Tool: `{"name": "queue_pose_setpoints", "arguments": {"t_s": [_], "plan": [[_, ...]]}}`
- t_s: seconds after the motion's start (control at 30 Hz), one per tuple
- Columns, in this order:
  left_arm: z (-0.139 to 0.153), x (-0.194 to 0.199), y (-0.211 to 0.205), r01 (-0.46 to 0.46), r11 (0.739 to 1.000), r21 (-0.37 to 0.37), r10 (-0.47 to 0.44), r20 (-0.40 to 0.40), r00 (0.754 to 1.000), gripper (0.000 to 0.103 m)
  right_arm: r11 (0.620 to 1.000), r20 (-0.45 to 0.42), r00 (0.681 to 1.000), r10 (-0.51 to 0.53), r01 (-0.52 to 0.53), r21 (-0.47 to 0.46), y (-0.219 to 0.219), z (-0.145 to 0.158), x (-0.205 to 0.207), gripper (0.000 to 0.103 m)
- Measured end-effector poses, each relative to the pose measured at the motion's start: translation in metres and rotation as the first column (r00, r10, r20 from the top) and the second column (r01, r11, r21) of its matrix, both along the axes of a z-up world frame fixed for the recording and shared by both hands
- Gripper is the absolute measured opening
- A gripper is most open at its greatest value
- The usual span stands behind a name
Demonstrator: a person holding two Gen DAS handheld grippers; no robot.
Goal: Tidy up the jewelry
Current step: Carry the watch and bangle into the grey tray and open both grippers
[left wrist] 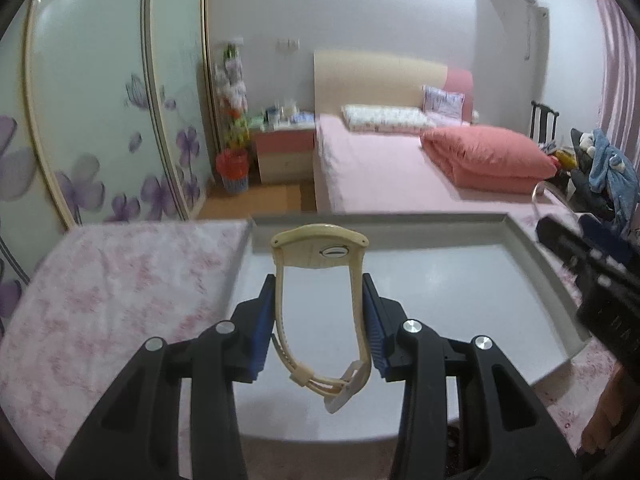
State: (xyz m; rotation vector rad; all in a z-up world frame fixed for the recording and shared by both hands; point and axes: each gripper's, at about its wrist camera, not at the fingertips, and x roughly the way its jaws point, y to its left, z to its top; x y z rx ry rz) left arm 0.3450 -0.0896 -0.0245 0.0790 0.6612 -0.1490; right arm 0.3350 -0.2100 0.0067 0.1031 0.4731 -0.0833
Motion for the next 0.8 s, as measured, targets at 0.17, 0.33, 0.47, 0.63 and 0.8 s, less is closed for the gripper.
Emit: {"name": "queue_pose_setpoints", "arguments": {"t_s": [0.17,0.33,0.47,0.63,0.8], "plan": [[-0.024,0.016,0.0,0.008,1.0,0.006,-0.007,-0.1,0.995,0.04,0.999,-0.205,0.979,0.014,-0.005,0.045,-0.005,-0.034,0.03,0.07],[-0.031,0.022,0.004,-0.002,1.0,-0.001,0.002,-0.117,0.993,0.048,0.997,-0.284,0.959,0.02,0.002,0.075,-0.006,-0.047,0.037,0.071],[-0.022,0.018,0.006,0.001,1.0,-0.008,-0.002,-0.091,0.996,0.053,0.996,-0.264,0.964,0.018,0.007,0.091,-0.008,-0.041,0.029,0.08],[0.001,0.01,0.018,-0.022,0.999,-0.033,0.02,-0.049,0.999,0.053,0.996,-0.196,0.981,0.016,0.001,0.089,-0.011,-0.015,0.016,0.08],[0.027,-0.007,0.033,-0.047,0.998,-0.051,0.047,-0.001,0.999,0.053,0.996,-0.128,0.992,0.004,0.007,0.084,-0.014,0.012,-0.002,0.08]]}}
